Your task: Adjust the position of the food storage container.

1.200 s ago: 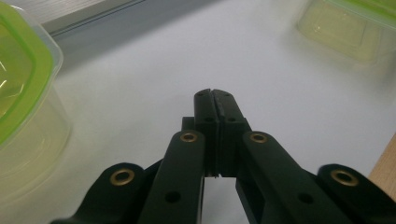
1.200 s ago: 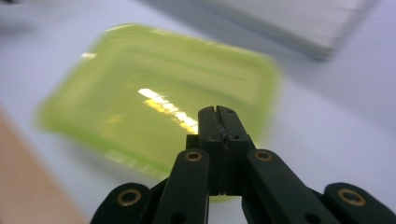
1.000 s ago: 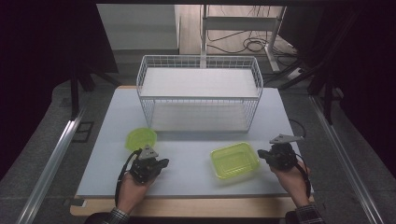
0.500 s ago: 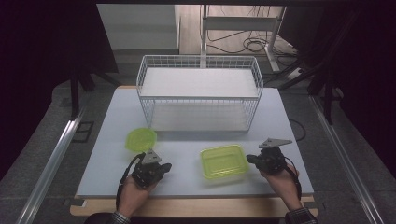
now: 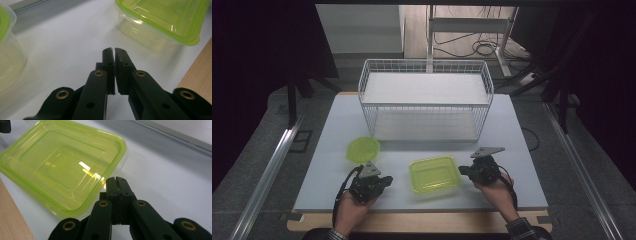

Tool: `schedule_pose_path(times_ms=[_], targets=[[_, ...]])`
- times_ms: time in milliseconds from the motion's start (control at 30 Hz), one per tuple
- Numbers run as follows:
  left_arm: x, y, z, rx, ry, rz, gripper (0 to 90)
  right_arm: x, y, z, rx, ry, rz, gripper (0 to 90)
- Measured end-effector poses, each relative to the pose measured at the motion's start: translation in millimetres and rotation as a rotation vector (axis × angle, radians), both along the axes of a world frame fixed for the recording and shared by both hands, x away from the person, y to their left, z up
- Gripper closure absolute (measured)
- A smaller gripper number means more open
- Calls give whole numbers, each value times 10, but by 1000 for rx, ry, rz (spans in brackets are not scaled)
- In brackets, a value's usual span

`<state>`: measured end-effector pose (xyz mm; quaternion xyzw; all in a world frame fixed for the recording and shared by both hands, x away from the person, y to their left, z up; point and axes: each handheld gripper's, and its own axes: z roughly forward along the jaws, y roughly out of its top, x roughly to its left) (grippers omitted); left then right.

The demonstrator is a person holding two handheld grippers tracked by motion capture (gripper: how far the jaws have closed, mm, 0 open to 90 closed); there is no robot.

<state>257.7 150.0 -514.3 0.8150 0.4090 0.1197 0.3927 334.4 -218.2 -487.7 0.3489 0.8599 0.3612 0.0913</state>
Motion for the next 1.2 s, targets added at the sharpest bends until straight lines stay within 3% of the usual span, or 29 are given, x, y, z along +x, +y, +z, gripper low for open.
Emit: schedule_pose_path(times_ms=[267,400,533,767,867,967,1067,1200], targets=[[-81,-19,-2,17,-7,-8,847,28,202,-6,-13,-26,46,887],[-117,-44,-6,44,-36,3,728,-38,97,47,-29,-72,41,850],[-147,-61,-4,77,-73,23,550,-93,-67,87,6,-84,15,738],[-160,-60,-16,76,-76,40,313,-183,-151,65,10,-118,21,504],[-166,-53,-34,58,-65,42,203,-200,-136,42,7,-132,25,354],[-180,-52,-50,53,-52,18,58,-204,-143,26,58,-137,44,173],[-203,-47,-50,41,-55,8,48,-208,-163,-12,53,-128,41,93],[-203,-36,-67,33,-64,4,36,-192,-207,-51,54,-109,30,63]])
